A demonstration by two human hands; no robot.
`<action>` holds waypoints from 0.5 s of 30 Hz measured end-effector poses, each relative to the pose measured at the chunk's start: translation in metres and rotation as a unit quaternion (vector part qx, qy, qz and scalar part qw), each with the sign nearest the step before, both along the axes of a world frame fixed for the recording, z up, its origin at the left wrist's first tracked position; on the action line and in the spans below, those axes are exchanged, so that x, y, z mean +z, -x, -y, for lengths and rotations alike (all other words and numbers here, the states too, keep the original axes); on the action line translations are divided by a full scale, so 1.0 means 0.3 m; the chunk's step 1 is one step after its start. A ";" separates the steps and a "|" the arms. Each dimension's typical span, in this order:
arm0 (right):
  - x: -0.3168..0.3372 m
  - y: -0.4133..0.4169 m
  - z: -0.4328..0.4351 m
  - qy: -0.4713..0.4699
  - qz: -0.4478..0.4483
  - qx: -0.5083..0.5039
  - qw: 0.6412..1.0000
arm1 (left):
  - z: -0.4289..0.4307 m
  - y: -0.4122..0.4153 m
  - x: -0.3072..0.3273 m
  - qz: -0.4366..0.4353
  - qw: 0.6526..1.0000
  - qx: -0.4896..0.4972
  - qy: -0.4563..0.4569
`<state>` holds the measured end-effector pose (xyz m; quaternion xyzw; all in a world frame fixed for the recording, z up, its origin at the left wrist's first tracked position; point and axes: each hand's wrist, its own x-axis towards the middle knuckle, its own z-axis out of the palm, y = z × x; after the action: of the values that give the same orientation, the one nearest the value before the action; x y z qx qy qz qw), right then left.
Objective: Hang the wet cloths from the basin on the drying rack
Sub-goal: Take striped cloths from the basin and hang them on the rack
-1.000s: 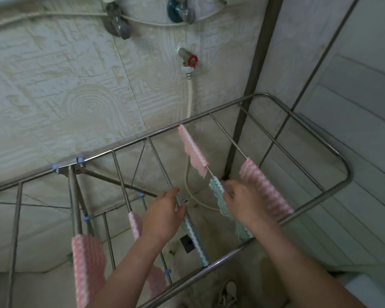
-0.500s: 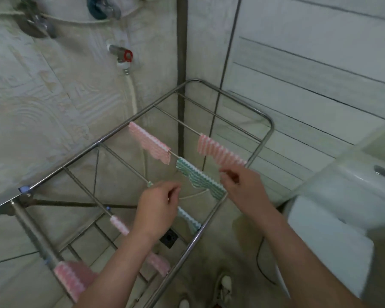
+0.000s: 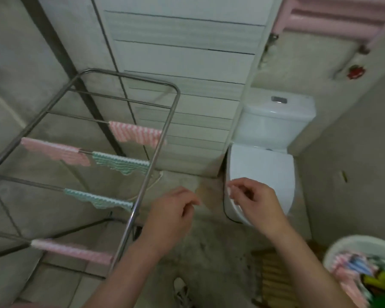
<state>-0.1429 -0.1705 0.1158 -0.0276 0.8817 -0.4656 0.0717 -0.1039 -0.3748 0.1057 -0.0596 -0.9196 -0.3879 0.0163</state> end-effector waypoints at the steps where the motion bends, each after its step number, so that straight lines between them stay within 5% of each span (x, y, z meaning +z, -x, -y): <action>1: -0.018 -0.037 -0.061 -0.001 0.015 -0.015 1.000 | -0.052 -0.012 -0.012 0.015 1.000 -0.024 0.007; 15: -0.457 -0.600 -0.855 -0.048 0.164 -0.248 0.954 | -0.910 -0.308 -0.336 0.084 0.948 -0.293 0.096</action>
<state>0.0369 0.0860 -0.0212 0.2720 0.8584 -0.4237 0.0986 -0.0115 -0.1017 0.0050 -0.2950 -0.8928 -0.2887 -0.1807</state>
